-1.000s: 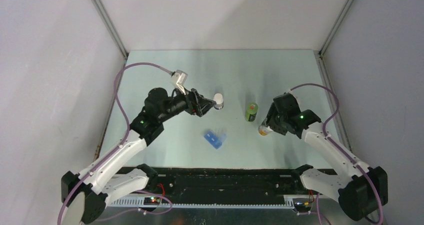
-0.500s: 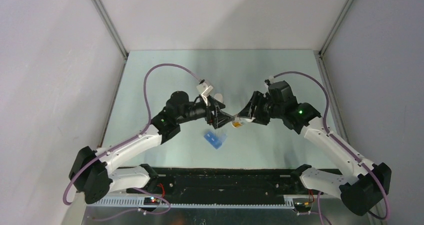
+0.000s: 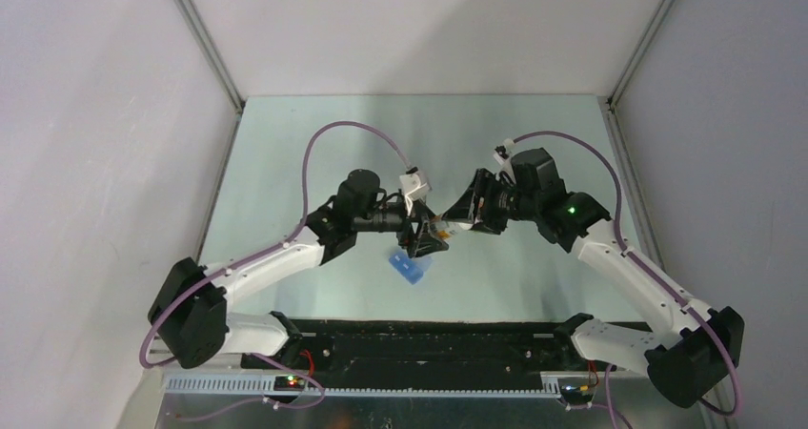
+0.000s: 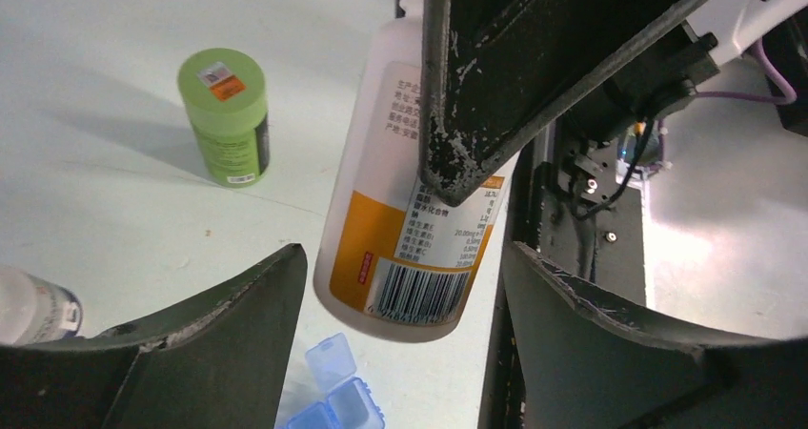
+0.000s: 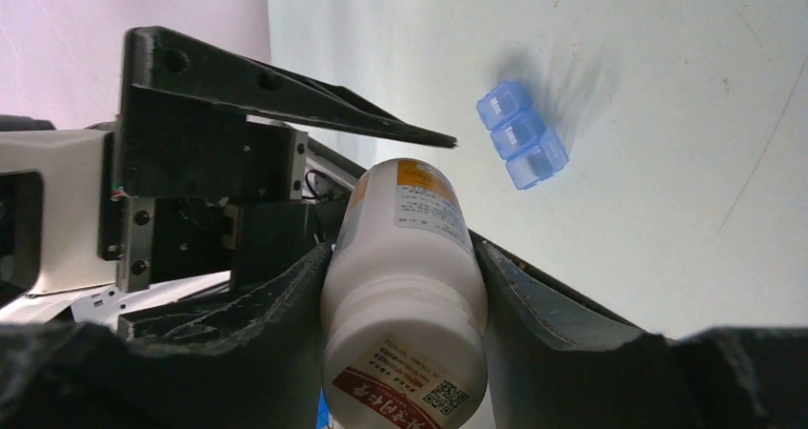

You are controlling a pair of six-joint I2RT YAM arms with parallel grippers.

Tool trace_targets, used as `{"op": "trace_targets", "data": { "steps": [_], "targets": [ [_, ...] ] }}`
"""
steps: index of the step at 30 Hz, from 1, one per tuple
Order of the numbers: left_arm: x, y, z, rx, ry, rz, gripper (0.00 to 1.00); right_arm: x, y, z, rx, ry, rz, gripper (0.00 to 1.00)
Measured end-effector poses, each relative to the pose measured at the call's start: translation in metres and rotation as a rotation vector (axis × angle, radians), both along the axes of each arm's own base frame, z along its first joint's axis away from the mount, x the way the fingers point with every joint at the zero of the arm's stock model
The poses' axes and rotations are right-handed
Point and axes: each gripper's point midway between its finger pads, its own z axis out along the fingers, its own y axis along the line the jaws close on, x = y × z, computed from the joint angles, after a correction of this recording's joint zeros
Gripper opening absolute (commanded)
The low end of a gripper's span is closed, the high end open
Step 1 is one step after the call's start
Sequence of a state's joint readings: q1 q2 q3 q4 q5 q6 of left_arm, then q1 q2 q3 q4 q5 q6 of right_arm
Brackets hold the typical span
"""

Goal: Sort the pills into containers
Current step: Open the lid of the pill bottle.

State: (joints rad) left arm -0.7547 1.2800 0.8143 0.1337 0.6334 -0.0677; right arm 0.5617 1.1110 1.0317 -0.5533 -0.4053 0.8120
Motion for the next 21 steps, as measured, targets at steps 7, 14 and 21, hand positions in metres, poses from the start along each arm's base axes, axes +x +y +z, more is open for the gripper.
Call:
{"op": "trace_targets", "data": {
  "steps": [7,14,21],
  "targets": [
    [-0.0091,-0.0060,-0.0042,-0.014,0.029,-0.071,0.67,-0.0027,0.0054,-0.0005,0.018,0.017,0.033,0.43],
    [-0.0109,-0.0088,-0.0073,-0.020,0.051,-0.091,0.29,-0.0052,0.0067,-0.0012,0.022,0.028,0.046,0.52],
    [-0.0091,-0.0076,-0.0064,-0.026,0.076,-0.077,0.00,-0.0040,0.0077,0.0007,0.030,0.020,0.050,0.83]
  ]
}}
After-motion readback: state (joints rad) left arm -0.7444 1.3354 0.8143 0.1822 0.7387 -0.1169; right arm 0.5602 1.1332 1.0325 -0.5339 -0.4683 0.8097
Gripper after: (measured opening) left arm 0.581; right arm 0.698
